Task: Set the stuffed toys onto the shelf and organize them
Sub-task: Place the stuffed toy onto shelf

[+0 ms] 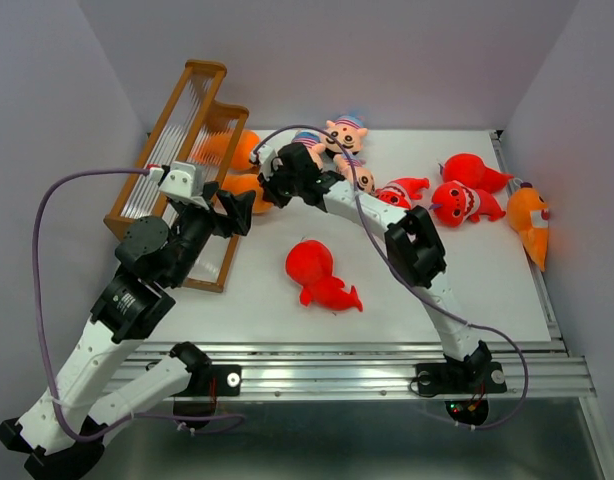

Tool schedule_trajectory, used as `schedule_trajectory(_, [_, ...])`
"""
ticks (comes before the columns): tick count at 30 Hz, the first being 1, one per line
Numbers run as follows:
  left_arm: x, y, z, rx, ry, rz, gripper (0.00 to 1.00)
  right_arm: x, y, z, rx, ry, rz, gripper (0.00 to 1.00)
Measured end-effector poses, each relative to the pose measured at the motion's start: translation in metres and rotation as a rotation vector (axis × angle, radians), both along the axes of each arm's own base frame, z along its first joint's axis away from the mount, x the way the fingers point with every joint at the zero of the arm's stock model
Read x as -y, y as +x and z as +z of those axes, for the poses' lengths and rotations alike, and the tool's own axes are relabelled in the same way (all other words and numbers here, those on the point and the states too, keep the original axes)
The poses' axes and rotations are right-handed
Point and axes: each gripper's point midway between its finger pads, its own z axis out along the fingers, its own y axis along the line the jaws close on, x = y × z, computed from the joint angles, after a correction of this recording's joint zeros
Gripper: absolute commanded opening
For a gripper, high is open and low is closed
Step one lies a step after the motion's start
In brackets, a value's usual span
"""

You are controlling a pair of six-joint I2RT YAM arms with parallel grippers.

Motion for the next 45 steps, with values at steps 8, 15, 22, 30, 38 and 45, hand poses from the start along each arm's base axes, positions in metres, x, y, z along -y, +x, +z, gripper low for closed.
schedule_trajectory(8, [0.001,0.000,0.001,-0.003,-0.011,-0.001,0.84,-0.026,-0.003,0.005,0.047,0.052,-0.001,0.01])
schedule_trajectory(15, [0.003,0.003,-0.004,-0.010,-0.010,-0.002,0.84,-0.041,0.009,0.004,0.109,0.098,-0.017,0.01])
schedule_trajectory(22, [0.007,0.007,-0.015,-0.025,0.001,-0.002,0.84,-0.053,0.025,0.009,0.182,0.141,-0.028,0.10])
schedule_trajectory(30, [0.009,0.010,-0.025,-0.034,0.012,-0.006,0.84,-0.063,0.042,0.000,0.249,0.150,-0.027,0.27])
schedule_trajectory(38, [0.012,0.010,-0.027,-0.033,0.014,-0.017,0.84,-0.062,0.046,0.000,0.287,0.141,-0.030,0.58])
schedule_trajectory(45, [0.012,0.010,-0.026,-0.029,0.006,-0.019,0.84,-0.061,0.046,-0.007,0.298,0.134,-0.028,0.80])
